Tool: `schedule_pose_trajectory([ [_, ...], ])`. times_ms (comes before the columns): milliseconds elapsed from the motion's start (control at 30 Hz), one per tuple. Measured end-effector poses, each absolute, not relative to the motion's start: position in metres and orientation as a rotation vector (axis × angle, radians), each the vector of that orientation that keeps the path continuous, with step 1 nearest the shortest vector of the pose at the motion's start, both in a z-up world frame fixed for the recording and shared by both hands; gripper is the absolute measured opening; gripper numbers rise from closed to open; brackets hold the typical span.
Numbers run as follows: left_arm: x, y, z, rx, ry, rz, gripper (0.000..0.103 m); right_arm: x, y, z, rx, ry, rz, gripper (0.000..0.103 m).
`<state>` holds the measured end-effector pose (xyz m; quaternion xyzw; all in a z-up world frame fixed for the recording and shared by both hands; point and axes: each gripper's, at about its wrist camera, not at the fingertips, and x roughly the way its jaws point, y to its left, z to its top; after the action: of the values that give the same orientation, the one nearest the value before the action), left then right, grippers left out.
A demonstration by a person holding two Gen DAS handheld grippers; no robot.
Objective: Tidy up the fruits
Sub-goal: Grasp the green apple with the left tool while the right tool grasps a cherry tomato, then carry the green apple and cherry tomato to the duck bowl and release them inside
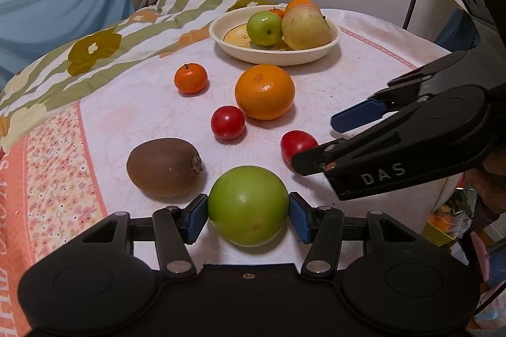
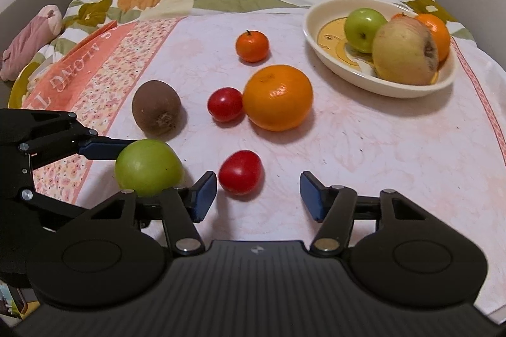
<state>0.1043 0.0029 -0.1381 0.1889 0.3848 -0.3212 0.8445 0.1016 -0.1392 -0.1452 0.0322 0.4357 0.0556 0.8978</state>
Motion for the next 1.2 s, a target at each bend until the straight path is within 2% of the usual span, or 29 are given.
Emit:
schedule_pose_trajectory([
  [267,0.105,-0.007,-0.141,0.438,0.789,-0.668,0.059,0.109,-0.133,-0.149,0.062,0.901,0.137,0.064],
  [400,0.104,-0.008,-0.141,0.45,0.787,-0.665,0.059,0.112,-0.131,-0.152,0.062,0.912,0.153,0.051],
  [500,0.102,-0.008,-0.14,0.453,0.787,-0.659,0.059,0.112,-0.13,-0.154,0.063,0.91,0.157,0.047],
  [800,0.101,-0.011,-0.131,0.431,0.778,-0.648,0.058,0.106,-0.143,-0.141,0.078,0.884,0.139,0.047],
  [1200,0.103,-0.041,-0.076,0.351,0.717,-0.644,0.059,0.096,-0.195,-0.077,0.075,0.809,0.08,0.047],
])
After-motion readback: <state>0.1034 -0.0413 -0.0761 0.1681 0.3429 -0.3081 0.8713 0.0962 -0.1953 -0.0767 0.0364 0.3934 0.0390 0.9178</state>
